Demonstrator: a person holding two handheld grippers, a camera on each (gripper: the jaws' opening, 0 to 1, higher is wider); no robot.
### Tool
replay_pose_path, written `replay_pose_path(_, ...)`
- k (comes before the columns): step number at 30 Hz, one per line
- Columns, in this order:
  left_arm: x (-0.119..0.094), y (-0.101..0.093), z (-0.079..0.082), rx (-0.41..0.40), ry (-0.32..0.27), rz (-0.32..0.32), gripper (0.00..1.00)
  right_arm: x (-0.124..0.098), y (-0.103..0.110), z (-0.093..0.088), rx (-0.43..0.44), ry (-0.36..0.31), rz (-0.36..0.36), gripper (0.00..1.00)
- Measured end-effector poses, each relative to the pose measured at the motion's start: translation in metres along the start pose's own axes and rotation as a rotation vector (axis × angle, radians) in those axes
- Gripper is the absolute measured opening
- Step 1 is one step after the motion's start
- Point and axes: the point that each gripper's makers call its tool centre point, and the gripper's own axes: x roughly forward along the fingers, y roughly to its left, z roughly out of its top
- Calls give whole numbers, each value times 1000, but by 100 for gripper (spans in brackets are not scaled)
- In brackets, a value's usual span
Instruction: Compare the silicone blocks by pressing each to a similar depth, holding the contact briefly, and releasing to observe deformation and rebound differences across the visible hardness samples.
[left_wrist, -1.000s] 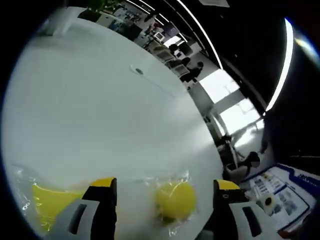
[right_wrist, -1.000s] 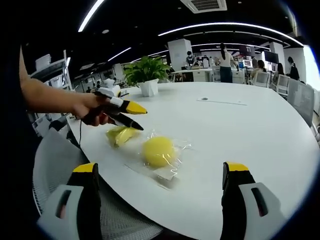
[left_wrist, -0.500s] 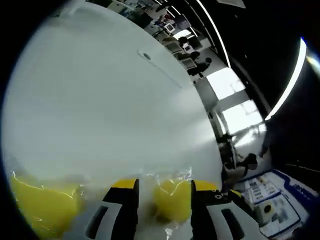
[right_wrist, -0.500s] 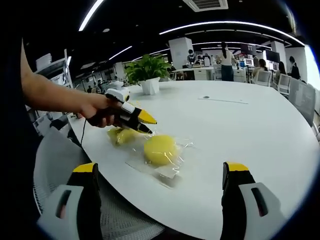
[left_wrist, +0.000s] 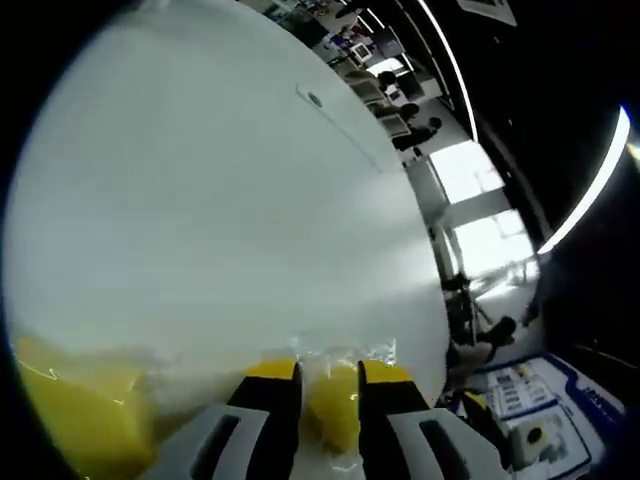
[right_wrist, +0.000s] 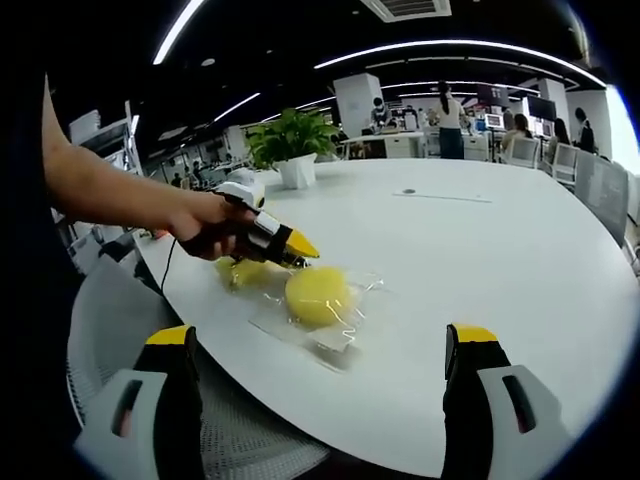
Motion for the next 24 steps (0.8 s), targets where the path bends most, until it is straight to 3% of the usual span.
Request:
replay_pose_path(3, 3, 1, -7, 4, 27, 1, 15, 0, -1, 0, 3, 1, 2, 96)
replay_pose_path(5, 3, 1, -5, 24, 12, 6, 13, 0, -1, 1, 5, -1, 0, 96)
replay_pose_path(8, 3, -2, -2, 35, 5, -6, 1, 0, -1, 0, 7, -1, -1, 96)
replay_pose_path(17, 5, 1, -3, 59, 17, 11, 0, 0, -1, -3, 10, 5, 0, 96)
replay_pose_path(24, 3, -11, 0, 69, -13, -18, 0, -1, -3, -1, 8, 2, -5, 96)
